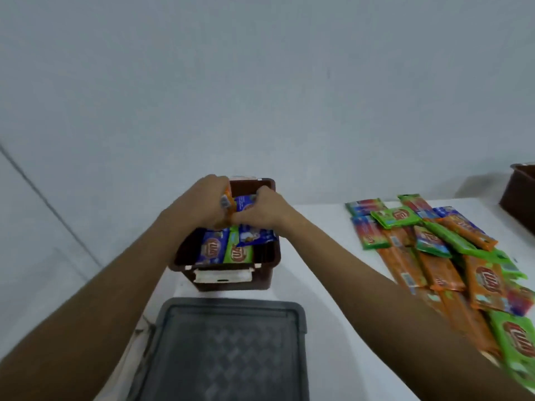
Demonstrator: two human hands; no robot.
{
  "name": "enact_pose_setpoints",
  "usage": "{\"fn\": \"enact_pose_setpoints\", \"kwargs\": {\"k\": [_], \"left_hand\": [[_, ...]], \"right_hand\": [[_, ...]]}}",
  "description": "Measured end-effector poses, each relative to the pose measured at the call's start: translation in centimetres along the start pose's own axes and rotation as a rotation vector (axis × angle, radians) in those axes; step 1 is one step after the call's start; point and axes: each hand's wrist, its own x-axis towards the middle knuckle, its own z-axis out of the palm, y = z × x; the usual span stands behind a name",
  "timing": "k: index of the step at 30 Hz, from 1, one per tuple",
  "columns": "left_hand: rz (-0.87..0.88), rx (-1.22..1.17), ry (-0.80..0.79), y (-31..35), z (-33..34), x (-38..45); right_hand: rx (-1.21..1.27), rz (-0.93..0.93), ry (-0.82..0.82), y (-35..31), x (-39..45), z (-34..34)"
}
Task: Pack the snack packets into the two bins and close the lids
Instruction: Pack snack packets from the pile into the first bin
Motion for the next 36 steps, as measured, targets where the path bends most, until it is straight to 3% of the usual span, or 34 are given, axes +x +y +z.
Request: {"fn": "enact_pose_setpoints", "kwargs": {"k": [4, 9, 13, 15, 18, 21, 26, 31, 34, 36], "left_hand": [[-0.003, 0.019, 0.029, -4.3, 4.1, -1.4], [0.086, 0.148, -0.294, -5.7, 6.2, -1.7], [0.054, 0.208, -0.498, -5.5, 4.4, -0.9], [0.025, 0.204, -0.461, -4.8, 3.8, 0.4], [0.03, 0.058, -0.187, -1.8, 4.1, 2.7], [0.117, -0.09, -0.036, 4.3, 6.0, 4.7], [0.211, -0.164, -0.246, 17.3, 12.0, 6.6], [0.007, -0.297, -0.393, 25.8, 17.6, 8.9], [-0.187, -0.395, -0.389, 27.4, 20.0, 10.9], [-0.219, -0.447, -0.365, 28.3, 21.7, 12.2]], "right_hand": [[-0.119, 0.095, -0.079, -0.6, 3.5, 5.0], [-0.526, 0.116, -0.187, 1.4, 4.2, 7.1], [-0.729, 0.003, -0.136, 1.8, 3.7, 7.3], [-0.634, -0.147, 0.041, 2.0, 2.8, 5.7], [-0.552, -0.262, 0.251, 3.3, 1.1, 1.4], [-0.494, -0.078, 0.281, 7.7, -0.3, -4.1], [-0.568, 0.331, 0.402, 18.4, -5.4, -14.0], [-0.433, 0.523, 0.471, 25.8, -7.3, -18.2], [-0.426, 0.547, 0.481, 26.8, -5.7, -18.2], [-0.512, 0.577, 0.471, 26.7, -4.3, -17.8]]}}
